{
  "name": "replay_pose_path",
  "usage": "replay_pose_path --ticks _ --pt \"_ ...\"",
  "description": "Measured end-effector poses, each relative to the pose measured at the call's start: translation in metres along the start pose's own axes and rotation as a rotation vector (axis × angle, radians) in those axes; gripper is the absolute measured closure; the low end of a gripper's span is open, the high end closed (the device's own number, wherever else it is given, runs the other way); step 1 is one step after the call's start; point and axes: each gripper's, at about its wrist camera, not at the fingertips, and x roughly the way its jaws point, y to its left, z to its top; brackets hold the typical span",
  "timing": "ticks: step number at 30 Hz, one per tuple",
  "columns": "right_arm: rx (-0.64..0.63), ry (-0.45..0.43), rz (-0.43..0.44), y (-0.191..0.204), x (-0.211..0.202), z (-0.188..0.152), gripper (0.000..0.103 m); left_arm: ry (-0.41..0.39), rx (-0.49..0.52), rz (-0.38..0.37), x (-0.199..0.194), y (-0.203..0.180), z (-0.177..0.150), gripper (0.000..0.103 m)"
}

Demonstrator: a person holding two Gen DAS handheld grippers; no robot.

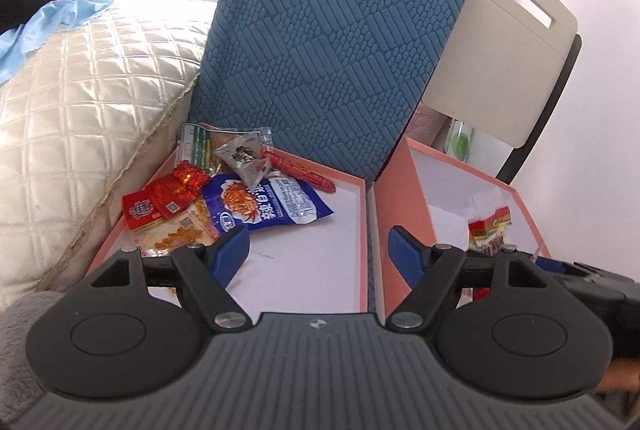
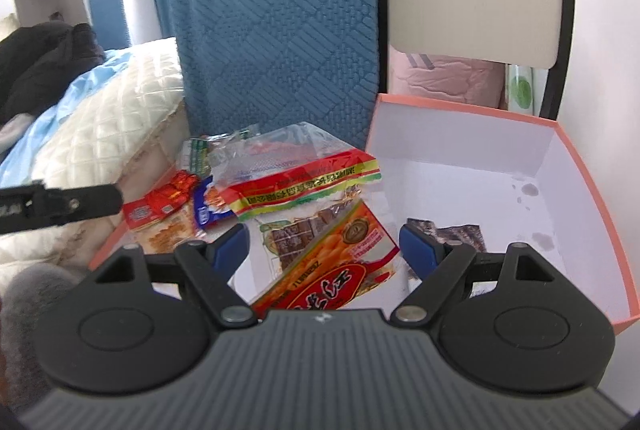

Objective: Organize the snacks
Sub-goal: 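Lower the sausage bag into the shoebox and open the right tool, then move both open tools back toward the remaining snacks on the lid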

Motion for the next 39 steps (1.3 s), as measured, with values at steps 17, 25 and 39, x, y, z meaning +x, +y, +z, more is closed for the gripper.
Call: replay_pose_path --ticks 17,25,39 --pt "0.162 0.237 -0.208 -0.092 0.067 0.012 0.02 0.016 0.028 -0.018 0.007 -0.015 -0.004 0.023" --pt "0.201 0.268 -0.211 -0.107 0.068 0.006 0.015 0.018 0.041 -0.022 0.008 -0.019 -0.006 0.023" --pt "0.232 0.145 -0.104 -0.096 0.027 0.011 0.0 0.021 0.05 -0.03 0.008 -0.024 -0.008 0.023"
